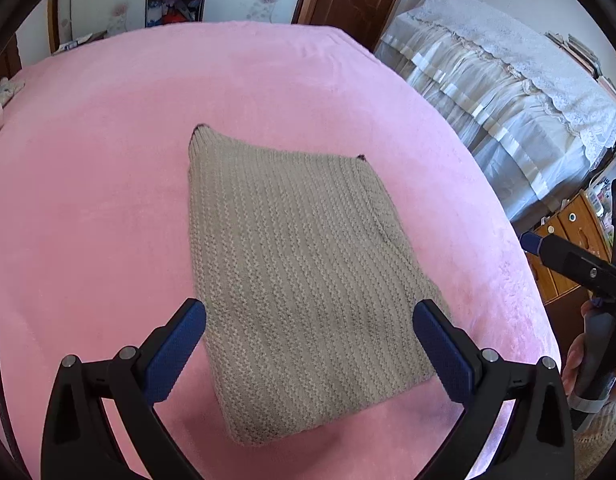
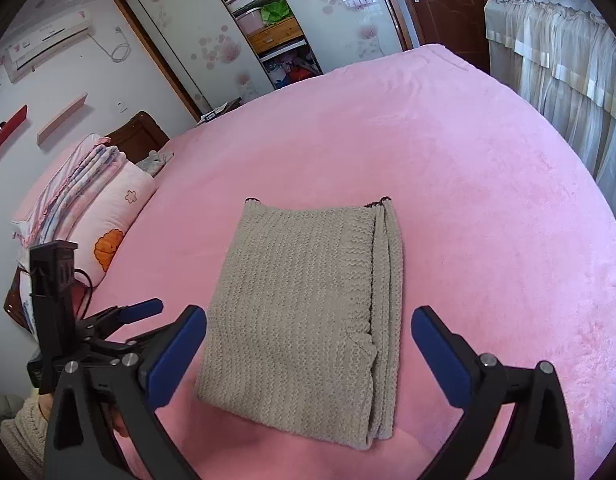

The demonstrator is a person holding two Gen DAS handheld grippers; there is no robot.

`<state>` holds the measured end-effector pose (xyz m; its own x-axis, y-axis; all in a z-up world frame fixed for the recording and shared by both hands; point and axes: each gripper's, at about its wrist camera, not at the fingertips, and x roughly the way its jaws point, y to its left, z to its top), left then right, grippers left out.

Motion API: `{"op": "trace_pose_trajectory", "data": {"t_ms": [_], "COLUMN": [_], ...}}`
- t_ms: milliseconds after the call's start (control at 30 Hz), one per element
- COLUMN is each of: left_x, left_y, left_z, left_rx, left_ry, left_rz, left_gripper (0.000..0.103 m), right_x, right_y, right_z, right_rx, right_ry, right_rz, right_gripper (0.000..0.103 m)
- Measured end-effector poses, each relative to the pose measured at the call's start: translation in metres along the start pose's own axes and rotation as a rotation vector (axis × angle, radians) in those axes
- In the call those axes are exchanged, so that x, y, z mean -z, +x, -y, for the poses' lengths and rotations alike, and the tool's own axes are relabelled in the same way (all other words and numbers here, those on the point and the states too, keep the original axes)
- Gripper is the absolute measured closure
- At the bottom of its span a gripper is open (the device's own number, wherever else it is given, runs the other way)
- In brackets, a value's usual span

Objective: Fold large clothes

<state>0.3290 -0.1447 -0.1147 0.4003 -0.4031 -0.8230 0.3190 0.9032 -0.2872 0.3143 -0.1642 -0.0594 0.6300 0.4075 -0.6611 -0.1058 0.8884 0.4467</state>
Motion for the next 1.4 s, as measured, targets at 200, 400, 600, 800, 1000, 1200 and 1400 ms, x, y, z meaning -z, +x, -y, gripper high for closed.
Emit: {"op": "trace_pose_trajectory", "data": {"t_ms": [200,400,600,800,1000,1200,1400], "left_x": [0.000,0.001,0.005,0.011,0.015,0.008,0.002], "left_y": [0.033,0.072,0.113,0.146,0.164,0.164,0.128], "left_z": [-0.033,-0.077,-0.105,-0.123,-0.130,-0.114,-0.088], "left_rx": [0.034,0.033,0.111,0.246,0.328,0.311,0.199], "left_ry": [-0.105,-0.189,-0.242,-0.281,-0.281,-0.186,-0.078], "left_rz": [-0.073,-0.082,-0.127,-0.165,-0.180,-0.161,-0.106], "left_gripper": [0.000,0.000,0.000,0.000,0.000,0.015,0.046], "right_x": [-0.002,0.001,0.012,0.021,0.016,0.014,0.016], "right_y": [0.028,0.092,0.152,0.188,0.205,0.219,0.196], "right_z": [0.014,0.040,0.058,0.081,0.083,0.059,0.036], "right_rx": [0.016,-0.018,-0.025,-0.101,-0.171,-0.263,-0.213], "right_ry": [0.012,0.106,0.149,0.228,0.213,0.152,0.108], "right_rz": [-0.038,-0.201,-0.317,-0.374,-0.372,-0.333,-0.259], "right_gripper": [0.000,0.000,0.000,0.000,0.000,0.031,0.051]}}
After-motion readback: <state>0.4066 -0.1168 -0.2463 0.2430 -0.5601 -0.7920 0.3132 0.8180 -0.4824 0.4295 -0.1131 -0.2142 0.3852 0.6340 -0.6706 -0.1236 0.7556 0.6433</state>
